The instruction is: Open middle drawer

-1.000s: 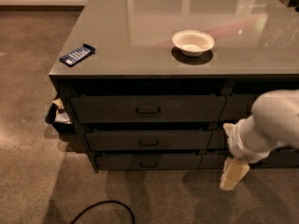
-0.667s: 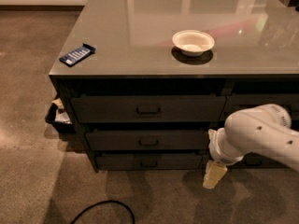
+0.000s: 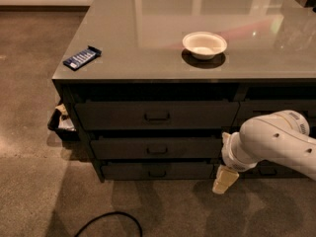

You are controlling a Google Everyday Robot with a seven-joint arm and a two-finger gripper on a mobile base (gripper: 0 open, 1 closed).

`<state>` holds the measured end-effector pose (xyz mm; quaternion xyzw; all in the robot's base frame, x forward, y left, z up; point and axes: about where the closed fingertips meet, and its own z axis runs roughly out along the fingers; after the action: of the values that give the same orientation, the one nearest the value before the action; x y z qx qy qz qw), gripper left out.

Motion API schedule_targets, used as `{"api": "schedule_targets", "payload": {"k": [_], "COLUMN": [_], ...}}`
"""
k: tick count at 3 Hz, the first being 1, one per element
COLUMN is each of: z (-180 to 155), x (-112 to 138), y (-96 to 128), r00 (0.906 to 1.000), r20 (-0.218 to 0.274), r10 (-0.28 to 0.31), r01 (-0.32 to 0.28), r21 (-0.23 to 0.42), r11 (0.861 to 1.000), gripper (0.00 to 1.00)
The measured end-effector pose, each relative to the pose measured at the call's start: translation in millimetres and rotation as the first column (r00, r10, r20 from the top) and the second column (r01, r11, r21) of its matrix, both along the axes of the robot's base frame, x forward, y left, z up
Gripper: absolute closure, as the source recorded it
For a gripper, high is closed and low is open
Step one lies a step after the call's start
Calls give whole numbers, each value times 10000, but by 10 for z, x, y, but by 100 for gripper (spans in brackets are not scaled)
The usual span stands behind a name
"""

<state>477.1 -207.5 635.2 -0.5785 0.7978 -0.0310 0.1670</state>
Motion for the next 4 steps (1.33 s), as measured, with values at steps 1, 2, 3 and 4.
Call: {"api": "schedule_targets", "payload": {"k": [1,2,3,4], "z": [-173,-509,-893,-1210], "x": [194,414,613,800], "y": [115,215,265,322], "r00": [9994,9975,9918,9851], "r20": [-1,-427,-1149,-1630], "r10": [352,554,561,556], "r01": [-352,-524,-467,-389], "r21": [399,695,827,1040], "r11": [9986,9962,9955,9938], "gripper": [0,0,0,0]}}
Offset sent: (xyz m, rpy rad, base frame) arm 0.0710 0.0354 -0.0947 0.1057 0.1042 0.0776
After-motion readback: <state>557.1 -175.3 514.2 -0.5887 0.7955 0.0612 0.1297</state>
